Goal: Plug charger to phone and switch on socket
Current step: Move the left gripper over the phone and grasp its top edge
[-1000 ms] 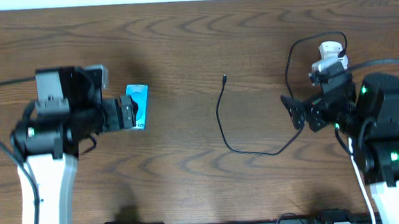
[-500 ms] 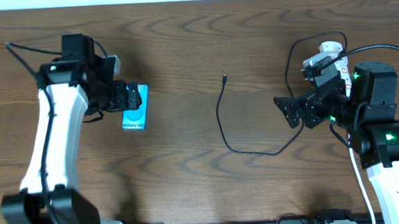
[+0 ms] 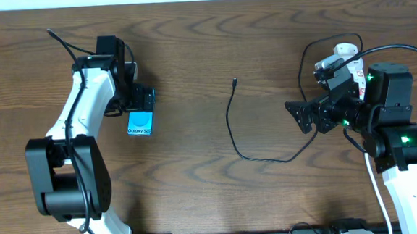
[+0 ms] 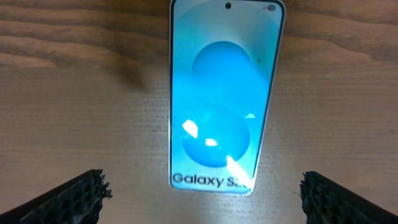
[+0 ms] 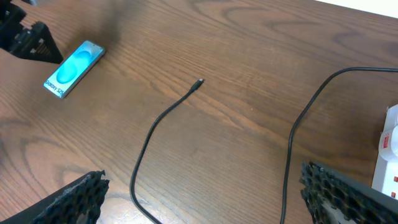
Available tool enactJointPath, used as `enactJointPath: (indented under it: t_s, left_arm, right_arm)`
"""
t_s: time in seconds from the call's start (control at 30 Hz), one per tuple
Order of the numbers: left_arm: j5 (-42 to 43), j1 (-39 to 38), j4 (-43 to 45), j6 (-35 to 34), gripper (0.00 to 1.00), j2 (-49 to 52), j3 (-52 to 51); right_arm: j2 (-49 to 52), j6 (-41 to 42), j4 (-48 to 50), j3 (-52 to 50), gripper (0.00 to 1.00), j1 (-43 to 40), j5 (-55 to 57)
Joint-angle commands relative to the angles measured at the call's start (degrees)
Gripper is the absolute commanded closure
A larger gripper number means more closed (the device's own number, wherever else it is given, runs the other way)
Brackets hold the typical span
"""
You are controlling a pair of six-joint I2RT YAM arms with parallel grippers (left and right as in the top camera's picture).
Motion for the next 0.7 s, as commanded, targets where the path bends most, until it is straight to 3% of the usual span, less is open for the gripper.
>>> enactJointPath:
  t_s: [0.0,0.67]
  left_arm:
    - [-0.9,-0.2,0.9,-0.2,0.02,3.0,0.7]
    - [-0.9,-0.9,7.0,1.0,0.02,9.1,0.7]
  right_arm:
    - [0.0,0.5,-0.1,1.2,0.01,0.0,-0.9]
    - [0.0,0.5,-0.1,1.2,0.01,0.0,-0.7]
